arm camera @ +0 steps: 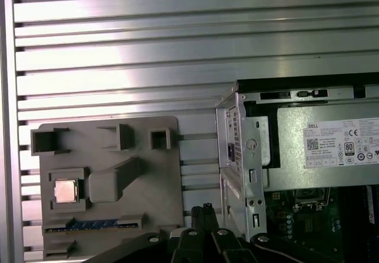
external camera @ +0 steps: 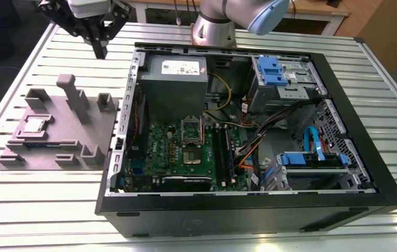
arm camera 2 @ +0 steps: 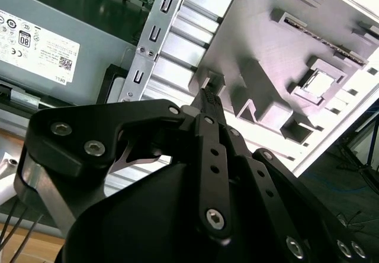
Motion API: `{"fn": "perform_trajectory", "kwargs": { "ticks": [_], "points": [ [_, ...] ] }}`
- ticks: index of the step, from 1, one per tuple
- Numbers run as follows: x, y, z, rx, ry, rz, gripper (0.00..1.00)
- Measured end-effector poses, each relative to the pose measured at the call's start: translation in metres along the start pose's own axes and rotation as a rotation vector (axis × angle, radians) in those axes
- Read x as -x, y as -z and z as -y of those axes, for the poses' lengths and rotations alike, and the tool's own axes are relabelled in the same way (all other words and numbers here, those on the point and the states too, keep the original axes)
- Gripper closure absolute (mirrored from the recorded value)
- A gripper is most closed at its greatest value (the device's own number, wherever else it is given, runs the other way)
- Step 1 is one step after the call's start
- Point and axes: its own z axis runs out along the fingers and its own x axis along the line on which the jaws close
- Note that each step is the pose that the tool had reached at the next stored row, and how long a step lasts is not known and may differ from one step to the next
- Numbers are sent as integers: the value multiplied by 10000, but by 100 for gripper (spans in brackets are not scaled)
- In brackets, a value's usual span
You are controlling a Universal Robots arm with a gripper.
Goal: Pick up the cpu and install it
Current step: 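Reach for the cpu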
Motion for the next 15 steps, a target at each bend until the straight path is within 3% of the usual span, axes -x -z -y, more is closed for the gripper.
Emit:
{"fn": "perform_trajectory", "kwargs": {
  "ticks": [15],
  "points": [
    [-86,-2,7,-1,-11,0,90]
  ]
}}
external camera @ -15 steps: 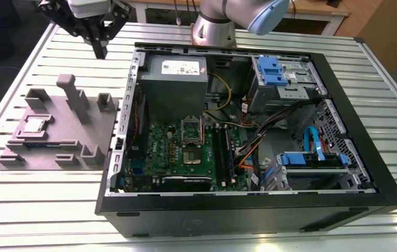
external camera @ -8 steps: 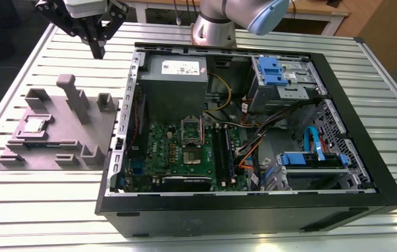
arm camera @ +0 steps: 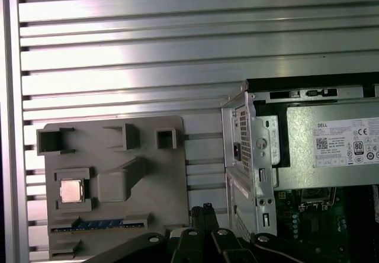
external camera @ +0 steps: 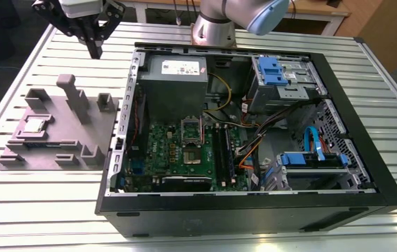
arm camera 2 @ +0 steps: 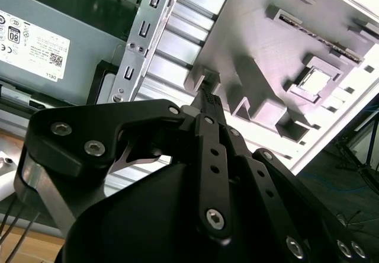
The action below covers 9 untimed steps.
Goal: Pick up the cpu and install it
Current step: 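Reach for the cpu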
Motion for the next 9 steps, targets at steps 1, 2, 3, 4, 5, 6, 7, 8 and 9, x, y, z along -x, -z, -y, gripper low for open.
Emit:
{"fn": "perform_trajectory", "kwargs": {
  "ticks": [1,2,3,4,5,6,7,8,9],
  "points": [
    [-7,0,1,0,0,0,90],
    [-13,-1,1,1,-2,1,90],
    [-19,0,2,0,-2,0,90],
    [-26,-1,2,0,-3,0,90],
    [-33,-1,3,0,-4,0,90],
    [-41,-1,4,0,-5,0,90],
    [-49,-2,4,0,-6,0,90],
    [-56,-2,5,0,-7,0,90],
    [-63,-2,5,0,-7,0,90]
  ]
}}
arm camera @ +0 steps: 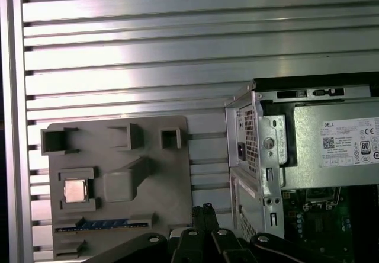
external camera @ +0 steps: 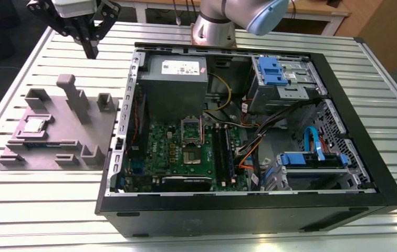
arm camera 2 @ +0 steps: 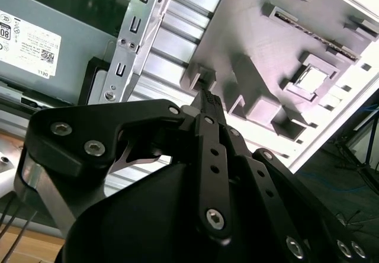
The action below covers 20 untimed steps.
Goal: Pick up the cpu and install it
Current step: 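Reach for the cpu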
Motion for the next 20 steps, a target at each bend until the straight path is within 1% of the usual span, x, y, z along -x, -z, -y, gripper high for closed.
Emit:
{"fn": "perform_trajectory", "kwargs": {
  "ticks": [12,20],
  "points": [
    [-89,-5,8,0,-11,-1,90],
    [-133,-8,12,-1,-18,-5,90]
  ]
}}
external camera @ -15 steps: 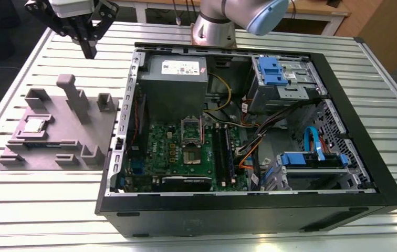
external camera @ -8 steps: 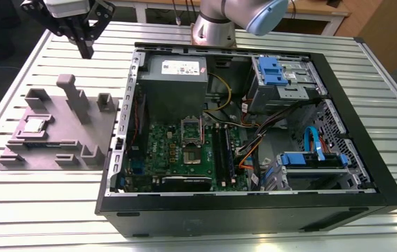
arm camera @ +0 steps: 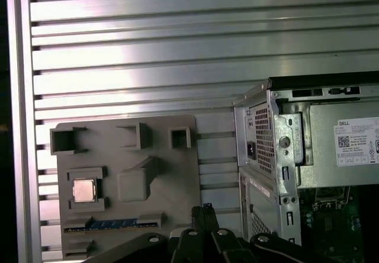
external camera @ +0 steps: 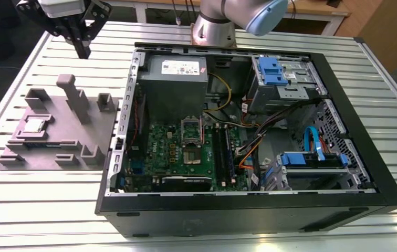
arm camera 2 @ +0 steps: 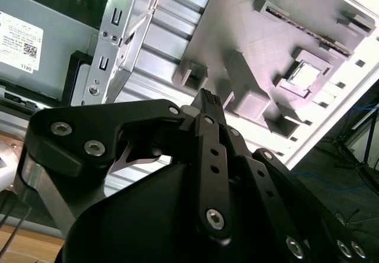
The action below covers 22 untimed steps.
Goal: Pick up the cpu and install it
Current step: 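Reach for the cpu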
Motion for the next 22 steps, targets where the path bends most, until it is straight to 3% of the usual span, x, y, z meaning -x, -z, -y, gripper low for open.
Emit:
{"fn": "perform_trajectory", "kwargs": {
  "ticks": [22],
  "points": [
    [-108,-10,10,-1,-21,-10,90]
  ]
}}
